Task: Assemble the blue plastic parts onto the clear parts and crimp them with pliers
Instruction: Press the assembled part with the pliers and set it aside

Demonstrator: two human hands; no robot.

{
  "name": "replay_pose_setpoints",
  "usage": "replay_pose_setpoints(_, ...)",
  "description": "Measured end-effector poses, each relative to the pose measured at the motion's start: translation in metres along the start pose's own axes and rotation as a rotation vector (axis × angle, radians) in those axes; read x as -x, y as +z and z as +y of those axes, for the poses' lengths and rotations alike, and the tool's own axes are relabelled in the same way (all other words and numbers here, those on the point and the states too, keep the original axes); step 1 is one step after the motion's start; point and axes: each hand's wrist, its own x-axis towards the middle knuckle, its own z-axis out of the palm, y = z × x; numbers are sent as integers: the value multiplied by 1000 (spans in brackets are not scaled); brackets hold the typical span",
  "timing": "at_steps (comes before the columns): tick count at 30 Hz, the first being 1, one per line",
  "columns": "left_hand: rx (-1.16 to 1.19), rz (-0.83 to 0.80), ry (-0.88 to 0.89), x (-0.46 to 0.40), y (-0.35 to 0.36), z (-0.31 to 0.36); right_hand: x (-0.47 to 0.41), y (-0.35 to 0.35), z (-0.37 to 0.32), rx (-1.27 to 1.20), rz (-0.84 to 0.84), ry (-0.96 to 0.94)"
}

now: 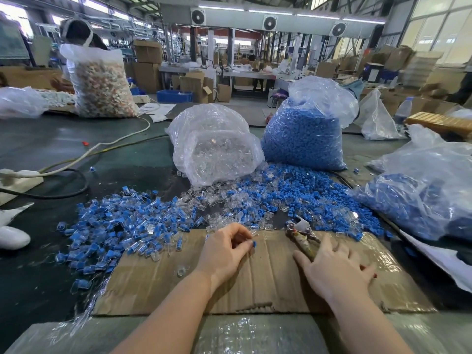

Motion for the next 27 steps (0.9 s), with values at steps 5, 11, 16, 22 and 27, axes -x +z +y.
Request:
replay_pose_setpoints(5,96,11,-65,-3,-4,3,9,0,3,142,196,-135)
replay_pose_setpoints(11,313,74,-226,-6,-10,12,10,-19,-6,96,173,-298)
replay_pose_setpoints(16,501,128,-344,-11,-12,20,23,-48,-29,-451,-188,-423)
replay_pose_setpoints(22,595,195,-452,-17,-16,22,41,-62,-40,-785,-491,-380)
replay_pose_setpoints(27,590,235,-473,-15,-19,22,38,-61,-40,-799,-613,-382)
